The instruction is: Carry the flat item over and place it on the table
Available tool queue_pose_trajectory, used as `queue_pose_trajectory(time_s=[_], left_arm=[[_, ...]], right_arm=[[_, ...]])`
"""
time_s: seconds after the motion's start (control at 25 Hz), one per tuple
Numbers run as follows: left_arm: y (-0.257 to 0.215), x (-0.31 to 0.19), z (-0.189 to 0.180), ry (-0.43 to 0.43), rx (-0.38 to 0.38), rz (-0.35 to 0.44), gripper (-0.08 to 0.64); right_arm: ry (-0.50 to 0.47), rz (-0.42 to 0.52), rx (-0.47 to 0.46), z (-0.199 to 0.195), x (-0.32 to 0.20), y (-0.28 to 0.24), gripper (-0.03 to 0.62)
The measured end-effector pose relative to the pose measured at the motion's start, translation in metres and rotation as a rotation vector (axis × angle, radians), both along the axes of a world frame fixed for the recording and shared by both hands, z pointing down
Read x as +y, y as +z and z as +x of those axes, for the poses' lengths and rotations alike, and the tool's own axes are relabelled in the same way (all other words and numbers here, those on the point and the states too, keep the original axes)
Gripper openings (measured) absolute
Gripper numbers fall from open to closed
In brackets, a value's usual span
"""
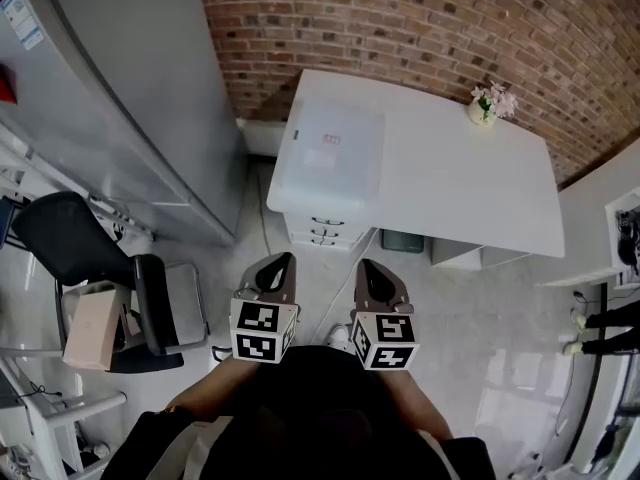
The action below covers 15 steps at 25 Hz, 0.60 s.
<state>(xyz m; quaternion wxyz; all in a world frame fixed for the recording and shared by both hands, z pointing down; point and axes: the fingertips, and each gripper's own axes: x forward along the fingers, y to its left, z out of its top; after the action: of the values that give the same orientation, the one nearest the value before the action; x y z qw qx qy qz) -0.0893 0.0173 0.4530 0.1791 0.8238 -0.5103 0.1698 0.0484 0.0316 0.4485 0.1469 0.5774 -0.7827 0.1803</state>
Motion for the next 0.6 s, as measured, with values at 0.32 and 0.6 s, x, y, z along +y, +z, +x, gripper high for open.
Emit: queue_pose_trajectory(time_s=[0.32,0.6], left_arm=[[0.000,0.000,-0.009,0.016,0.033,0.001,0.003],[-0.001,0.004,-0.006,0.029,0.036,-0.001,0.003]], right_arm=[[0.008,0.010,0.035,-0.014,0.004,-0.003,0.000],[0.022,0.006,0.033,-0.011,0.009,-0.003,0.000]])
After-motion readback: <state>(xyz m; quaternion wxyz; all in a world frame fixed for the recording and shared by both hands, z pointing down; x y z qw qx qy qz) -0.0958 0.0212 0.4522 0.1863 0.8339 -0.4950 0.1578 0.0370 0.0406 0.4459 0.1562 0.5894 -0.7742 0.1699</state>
